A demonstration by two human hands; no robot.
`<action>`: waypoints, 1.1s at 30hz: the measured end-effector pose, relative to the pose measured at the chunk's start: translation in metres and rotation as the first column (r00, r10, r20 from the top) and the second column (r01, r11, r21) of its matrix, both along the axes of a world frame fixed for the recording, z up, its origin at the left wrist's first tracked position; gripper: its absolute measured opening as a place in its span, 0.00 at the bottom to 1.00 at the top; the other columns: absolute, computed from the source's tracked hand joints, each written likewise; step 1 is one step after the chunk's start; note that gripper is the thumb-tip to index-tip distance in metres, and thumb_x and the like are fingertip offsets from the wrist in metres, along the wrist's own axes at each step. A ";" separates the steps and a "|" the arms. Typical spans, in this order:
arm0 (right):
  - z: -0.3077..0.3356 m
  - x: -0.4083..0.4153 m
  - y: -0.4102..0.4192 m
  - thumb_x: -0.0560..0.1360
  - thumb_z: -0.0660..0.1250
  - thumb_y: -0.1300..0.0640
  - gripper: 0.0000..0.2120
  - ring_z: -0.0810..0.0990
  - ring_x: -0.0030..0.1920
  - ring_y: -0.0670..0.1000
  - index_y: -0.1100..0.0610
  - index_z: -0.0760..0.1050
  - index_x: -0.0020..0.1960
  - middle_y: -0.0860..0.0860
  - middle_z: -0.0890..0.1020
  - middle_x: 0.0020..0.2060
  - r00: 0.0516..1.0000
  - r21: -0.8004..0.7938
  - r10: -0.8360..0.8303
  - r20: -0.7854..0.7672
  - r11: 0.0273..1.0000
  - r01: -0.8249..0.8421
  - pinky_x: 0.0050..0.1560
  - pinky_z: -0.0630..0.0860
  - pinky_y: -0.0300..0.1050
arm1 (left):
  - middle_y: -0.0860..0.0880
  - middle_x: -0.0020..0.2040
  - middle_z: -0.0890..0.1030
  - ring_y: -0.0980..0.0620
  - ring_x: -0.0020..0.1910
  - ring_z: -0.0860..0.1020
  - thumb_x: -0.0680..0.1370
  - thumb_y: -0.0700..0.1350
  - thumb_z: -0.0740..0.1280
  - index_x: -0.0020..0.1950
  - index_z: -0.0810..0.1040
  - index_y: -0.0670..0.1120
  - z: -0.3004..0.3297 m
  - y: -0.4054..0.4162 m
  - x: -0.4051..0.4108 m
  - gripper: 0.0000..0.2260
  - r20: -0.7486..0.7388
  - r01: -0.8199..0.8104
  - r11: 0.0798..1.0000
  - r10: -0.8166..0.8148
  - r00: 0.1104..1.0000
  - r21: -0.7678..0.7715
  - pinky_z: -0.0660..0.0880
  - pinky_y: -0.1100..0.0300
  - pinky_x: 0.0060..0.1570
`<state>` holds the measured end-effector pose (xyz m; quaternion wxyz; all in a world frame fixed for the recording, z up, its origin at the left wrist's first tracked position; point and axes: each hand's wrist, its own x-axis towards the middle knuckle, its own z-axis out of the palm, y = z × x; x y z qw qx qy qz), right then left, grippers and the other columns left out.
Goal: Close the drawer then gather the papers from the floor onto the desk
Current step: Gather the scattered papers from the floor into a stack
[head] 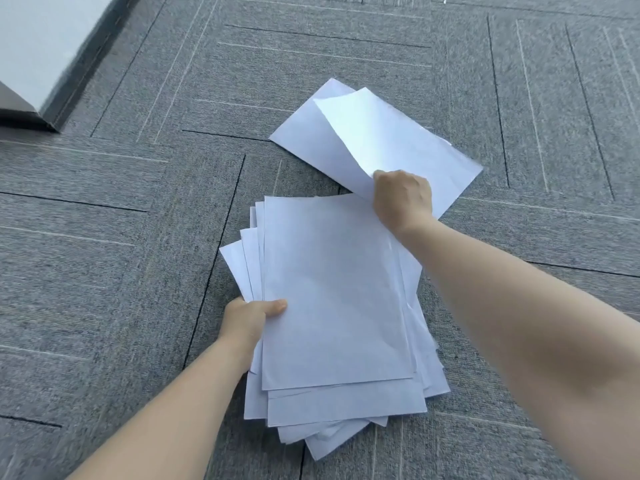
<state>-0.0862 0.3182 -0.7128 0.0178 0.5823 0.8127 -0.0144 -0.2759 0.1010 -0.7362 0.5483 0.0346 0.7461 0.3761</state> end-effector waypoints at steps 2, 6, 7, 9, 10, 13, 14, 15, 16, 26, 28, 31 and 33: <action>-0.006 -0.007 0.000 0.66 0.58 0.72 0.11 0.72 0.35 0.58 0.58 0.69 0.41 0.58 0.80 0.38 1.000 -0.024 0.001 0.023 1.000 0.000 0.37 0.66 0.45 | 0.40 0.45 0.86 0.40 0.44 0.84 0.66 0.33 0.75 0.50 0.82 0.37 0.000 0.000 0.000 0.13 0.006 0.001 1.000 -0.001 1.000 -0.007 0.80 0.42 0.51; -0.013 -0.018 0.000 0.71 0.56 0.69 0.10 0.76 0.47 0.60 0.56 0.69 0.44 0.53 0.71 0.33 1.000 -0.054 -0.006 0.003 0.998 0.006 0.40 0.65 0.46 | 0.40 0.45 0.85 0.40 0.44 0.84 0.66 0.33 0.75 0.50 0.82 0.36 -0.002 0.001 -0.002 0.14 0.023 -0.011 1.000 0.011 1.000 -0.020 0.80 0.44 0.51; -0.014 -0.022 0.001 0.73 0.57 0.65 0.07 0.76 0.50 0.61 0.57 0.70 0.47 0.53 0.73 0.37 1.000 -0.063 0.000 -0.012 0.998 0.000 0.41 0.65 0.47 | 0.40 0.45 0.85 0.40 0.44 0.84 0.66 0.33 0.75 0.50 0.82 0.36 -0.001 0.002 -0.002 0.14 0.022 -0.012 1.000 0.012 1.000 -0.023 0.80 0.45 0.50; -0.017 -0.031 0.001 0.77 0.57 0.55 0.11 0.74 0.55 0.61 0.59 0.71 0.55 0.55 0.77 0.48 1.000 -0.093 -0.017 -0.004 0.995 0.016 0.44 0.65 0.49 | 0.40 0.45 0.85 0.41 0.43 0.84 0.66 0.33 0.75 0.50 0.82 0.37 -0.001 0.003 -0.002 0.14 0.020 -0.016 0.999 0.016 1.000 -0.029 0.80 0.46 0.50; -0.016 -0.034 0.001 0.77 0.58 0.52 0.14 0.73 0.56 0.61 0.59 0.71 0.58 0.56 0.76 0.52 0.999 -0.117 -0.036 0.005 0.992 0.037 0.45 0.65 0.49 | 0.40 0.45 0.85 0.41 0.43 0.84 0.66 0.33 0.75 0.50 0.82 0.37 -0.001 0.003 -0.002 0.14 0.021 -0.016 0.999 0.017 1.000 -0.029 0.80 0.47 0.49; -0.011 -0.041 0.004 0.76 0.58 0.58 0.16 0.73 0.58 0.60 0.62 0.69 0.62 0.58 0.75 0.56 0.994 -0.138 -0.051 0.094 0.988 0.064 0.47 0.64 0.47 | 0.40 0.45 0.85 0.41 0.43 0.84 0.66 0.32 0.75 0.50 0.81 0.36 -0.001 0.003 -0.002 0.14 0.026 -0.014 1.000 0.015 1.000 -0.027 0.80 0.48 0.48; -0.009 -0.043 0.005 0.76 0.58 0.62 0.17 0.73 0.58 0.60 0.63 0.67 0.64 0.59 0.75 0.57 0.988 -0.139 -0.040 0.147 0.988 0.060 0.49 0.65 0.47 | 0.40 0.45 0.85 0.41 0.43 0.84 0.66 0.32 0.75 0.51 0.81 0.36 -0.001 0.003 -0.002 0.14 0.030 -0.015 1.000 0.016 0.999 -0.027 0.80 0.48 0.48; -0.007 -0.044 0.006 0.75 0.58 0.64 0.19 0.73 0.59 0.59 0.64 0.66 0.66 0.59 0.74 0.58 0.980 -0.142 -0.036 0.195 0.988 0.065 0.51 0.67 0.46 | 0.40 0.45 0.85 0.41 0.44 0.84 0.66 0.32 0.75 0.51 0.81 0.36 -0.001 0.003 -0.002 0.15 0.033 -0.017 1.000 0.018 0.999 -0.025 0.80 0.48 0.49; -0.005 -0.042 0.006 0.75 0.59 0.65 0.20 0.73 0.59 0.59 0.65 0.65 0.67 0.60 0.74 0.58 0.971 -0.141 -0.042 0.234 0.987 0.077 0.53 0.68 0.46 | 0.40 0.45 0.85 0.41 0.44 0.84 0.66 0.32 0.75 0.51 0.81 0.36 -0.001 0.003 -0.003 0.15 0.036 -0.019 1.000 0.020 0.999 -0.024 0.80 0.47 0.49; 0.029 -0.019 -0.001 0.70 0.55 0.70 0.12 0.79 0.46 0.62 0.61 0.70 0.51 0.60 0.82 0.44 0.991 -0.006 0.019 0.136 1.000 -0.018 0.38 0.64 0.48 | 0.39 0.47 0.85 0.40 0.45 0.84 0.65 0.33 0.76 0.53 0.80 0.36 0.002 0.003 -0.003 0.17 0.044 -0.013 1.000 0.014 0.999 -0.015 0.80 0.43 0.51; 0.039 -0.023 -0.020 0.72 0.56 0.69 0.12 0.81 0.47 0.62 0.61 0.72 0.52 0.59 0.82 0.45 0.990 -0.023 0.060 0.126 0.998 -0.057 0.38 0.63 0.47 | 0.40 0.47 0.85 0.41 0.44 0.83 0.66 0.33 0.75 0.53 0.80 0.36 0.003 0.003 -0.002 0.17 0.042 -0.017 1.000 0.018 0.999 -0.009 0.80 0.46 0.49; 0.048 -0.028 -0.061 0.73 0.56 0.67 0.12 0.82 0.47 0.61 0.61 0.73 0.53 0.58 0.83 0.46 0.993 -0.092 0.091 0.075 0.992 -0.084 0.38 0.64 0.46 | 0.43 0.43 0.84 0.45 0.39 0.82 0.67 0.33 0.74 0.49 0.80 0.38 0.008 0.002 0.000 0.11 0.021 0.002 1.000 -0.002 1.000 0.010 0.78 0.57 0.38; 0.051 -0.033 -0.092 0.74 0.56 0.66 0.12 0.82 0.48 0.61 0.61 0.74 0.54 0.58 0.82 0.48 0.993 -0.180 0.103 0.050 0.979 -0.093 0.39 0.65 0.46 | 0.46 0.40 0.83 0.48 0.36 0.81 0.68 0.33 0.74 0.44 0.79 0.41 0.010 0.002 0.002 0.08 -0.002 0.008 1.000 -0.008 1.000 0.024 0.74 0.61 0.33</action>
